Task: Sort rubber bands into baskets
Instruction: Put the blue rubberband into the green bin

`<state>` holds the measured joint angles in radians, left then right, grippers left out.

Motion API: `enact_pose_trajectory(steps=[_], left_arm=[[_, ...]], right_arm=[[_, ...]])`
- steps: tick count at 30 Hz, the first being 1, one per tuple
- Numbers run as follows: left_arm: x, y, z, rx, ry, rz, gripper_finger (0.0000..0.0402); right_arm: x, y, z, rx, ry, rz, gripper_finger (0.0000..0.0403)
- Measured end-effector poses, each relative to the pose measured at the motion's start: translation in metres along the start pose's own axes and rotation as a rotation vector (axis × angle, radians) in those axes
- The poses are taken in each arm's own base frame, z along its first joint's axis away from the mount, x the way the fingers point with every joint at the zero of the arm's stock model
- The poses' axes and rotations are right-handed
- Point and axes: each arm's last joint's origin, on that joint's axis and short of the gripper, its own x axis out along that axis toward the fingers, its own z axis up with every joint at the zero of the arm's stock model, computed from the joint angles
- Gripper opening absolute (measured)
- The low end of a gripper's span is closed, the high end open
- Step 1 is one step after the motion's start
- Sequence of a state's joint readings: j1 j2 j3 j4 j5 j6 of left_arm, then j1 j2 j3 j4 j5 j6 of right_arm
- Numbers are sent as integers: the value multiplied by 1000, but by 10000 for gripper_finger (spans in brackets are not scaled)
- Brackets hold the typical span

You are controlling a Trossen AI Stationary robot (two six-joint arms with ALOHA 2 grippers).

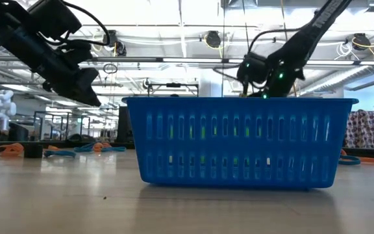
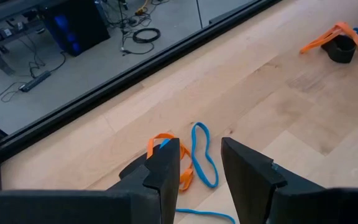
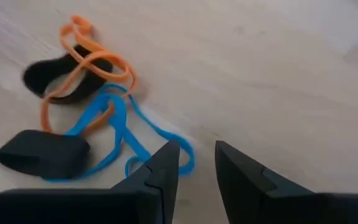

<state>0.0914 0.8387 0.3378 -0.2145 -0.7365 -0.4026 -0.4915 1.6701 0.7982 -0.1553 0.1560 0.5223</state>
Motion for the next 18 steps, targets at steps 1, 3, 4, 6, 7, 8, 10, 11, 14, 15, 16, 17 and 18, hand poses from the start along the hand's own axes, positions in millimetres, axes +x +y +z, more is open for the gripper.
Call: enact_pose_trajectory(steps=[1, 3, 4, 6, 7, 8, 10, 11, 14, 15, 16, 17, 18], left_arm=[[0, 0, 0, 0, 0, 0, 127], [0, 0, 0, 0, 0, 0, 127], [0, 0, 0, 1, 1, 1, 127], [0, 0, 0, 2, 2, 1, 127], [0, 0, 0, 2, 2, 1, 127], [0, 0, 0, 3, 2, 2, 127], [0, 0, 0, 16, 2, 1, 127], [0, 0, 0, 22, 2, 1, 127], [0, 0, 0, 26, 2, 2, 127], [0, 0, 0, 25, 2, 1, 127], [0, 0, 0, 22, 2, 1, 127], [0, 0, 0, 22, 2, 2, 127], [0, 0, 0, 21, 2, 2, 127]], right_arm=[[6, 0, -1, 0, 3, 0, 97], [14, 2, -2, -10, 4, 16, 97], [17, 3, -2, -15, 6, 33, 97], [20, 3, -4, -22, 21, 37, 97], [21, 2, -5, -23, 37, 34, 96], [20, 2, -6, -24, 50, 30, 93], [17, 1, -6, -27, 66, 29, 83], [15, 1, -6, -28, 70, 32, 76], [6, 2, -7, -44, 84, 54, 43], [3, 2, -7, -45, 89, 64, 29], [0, 3, -8, -49, 91, 72, 16], [-4, 4, -6, -54, 79, 82, 8], [-8, 5, -5, -60, 62, 93, 6]])
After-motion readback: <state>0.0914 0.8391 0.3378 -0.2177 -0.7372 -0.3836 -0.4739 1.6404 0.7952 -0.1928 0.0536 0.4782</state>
